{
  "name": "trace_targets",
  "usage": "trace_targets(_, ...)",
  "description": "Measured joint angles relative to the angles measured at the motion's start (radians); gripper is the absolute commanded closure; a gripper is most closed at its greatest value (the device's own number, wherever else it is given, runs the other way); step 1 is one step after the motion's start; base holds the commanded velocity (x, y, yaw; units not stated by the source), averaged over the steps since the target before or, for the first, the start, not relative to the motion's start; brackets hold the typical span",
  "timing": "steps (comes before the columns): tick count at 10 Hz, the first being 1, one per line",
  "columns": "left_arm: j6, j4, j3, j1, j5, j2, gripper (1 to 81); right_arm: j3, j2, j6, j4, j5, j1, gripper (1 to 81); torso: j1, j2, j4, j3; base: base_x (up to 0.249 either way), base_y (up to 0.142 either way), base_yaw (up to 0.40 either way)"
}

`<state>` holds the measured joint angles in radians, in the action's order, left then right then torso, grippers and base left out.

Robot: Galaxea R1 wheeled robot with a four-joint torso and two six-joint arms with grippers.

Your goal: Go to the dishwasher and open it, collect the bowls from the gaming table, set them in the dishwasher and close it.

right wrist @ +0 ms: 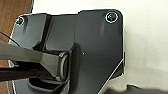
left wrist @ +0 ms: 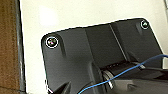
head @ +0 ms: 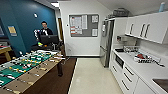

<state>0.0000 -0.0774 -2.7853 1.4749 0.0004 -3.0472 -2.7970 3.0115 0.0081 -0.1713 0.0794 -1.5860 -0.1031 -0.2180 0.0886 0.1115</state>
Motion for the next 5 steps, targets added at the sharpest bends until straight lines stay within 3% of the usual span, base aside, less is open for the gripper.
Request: trace_targets(5, 0.000, 0.000, -0.005, 0.001, 0.001, -0.002, 1.0, 0.000, 0.000, 0.000, 0.000, -0.009, 0.002, 1.0, 0.000, 0.000, 0.000, 0.000, 0.000, 0.000, 0.365)
